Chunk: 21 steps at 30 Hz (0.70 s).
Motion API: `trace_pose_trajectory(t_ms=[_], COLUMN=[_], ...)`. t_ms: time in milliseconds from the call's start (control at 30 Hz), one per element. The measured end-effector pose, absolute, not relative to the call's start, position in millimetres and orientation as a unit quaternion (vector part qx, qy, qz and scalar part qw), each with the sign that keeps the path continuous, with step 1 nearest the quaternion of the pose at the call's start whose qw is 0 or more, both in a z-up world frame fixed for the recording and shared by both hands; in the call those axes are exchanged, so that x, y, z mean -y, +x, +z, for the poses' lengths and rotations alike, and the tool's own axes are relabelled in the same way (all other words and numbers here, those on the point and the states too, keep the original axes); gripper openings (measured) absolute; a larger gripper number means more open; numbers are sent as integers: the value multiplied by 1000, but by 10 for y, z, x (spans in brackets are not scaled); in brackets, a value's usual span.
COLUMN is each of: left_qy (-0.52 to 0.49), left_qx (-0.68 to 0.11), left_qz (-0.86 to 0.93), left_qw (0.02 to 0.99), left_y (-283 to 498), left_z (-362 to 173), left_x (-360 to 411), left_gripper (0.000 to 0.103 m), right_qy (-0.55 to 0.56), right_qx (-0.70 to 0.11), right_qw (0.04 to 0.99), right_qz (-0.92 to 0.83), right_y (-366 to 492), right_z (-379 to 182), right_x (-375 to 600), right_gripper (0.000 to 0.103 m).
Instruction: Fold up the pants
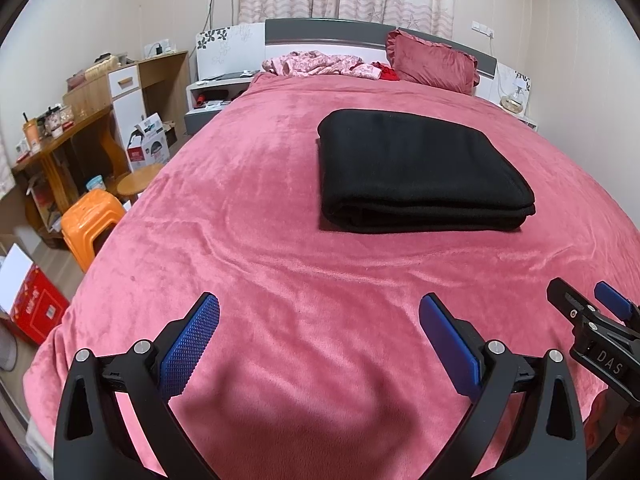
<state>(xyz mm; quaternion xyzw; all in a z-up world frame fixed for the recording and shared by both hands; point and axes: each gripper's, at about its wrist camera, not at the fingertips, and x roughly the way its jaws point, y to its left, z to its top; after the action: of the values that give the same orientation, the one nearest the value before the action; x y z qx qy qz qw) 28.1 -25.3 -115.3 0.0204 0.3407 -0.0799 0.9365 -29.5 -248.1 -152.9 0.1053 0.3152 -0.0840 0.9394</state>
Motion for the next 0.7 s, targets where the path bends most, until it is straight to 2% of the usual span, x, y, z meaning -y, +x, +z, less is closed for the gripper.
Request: trace_pose_trajectory(t_ms=[700], left_qy=[20], left_qx=[-348], left_qz=[-79], left_qw=[934], left_y=[285], left_z=[-1191], left_x=[224], left_gripper=[99], right_qy=[107], right_qx=[-317], right_qw=[939], right_qz=[-84], right_y=[-306], right_z=[-1546], right_x=[2457], right_gripper=[101])
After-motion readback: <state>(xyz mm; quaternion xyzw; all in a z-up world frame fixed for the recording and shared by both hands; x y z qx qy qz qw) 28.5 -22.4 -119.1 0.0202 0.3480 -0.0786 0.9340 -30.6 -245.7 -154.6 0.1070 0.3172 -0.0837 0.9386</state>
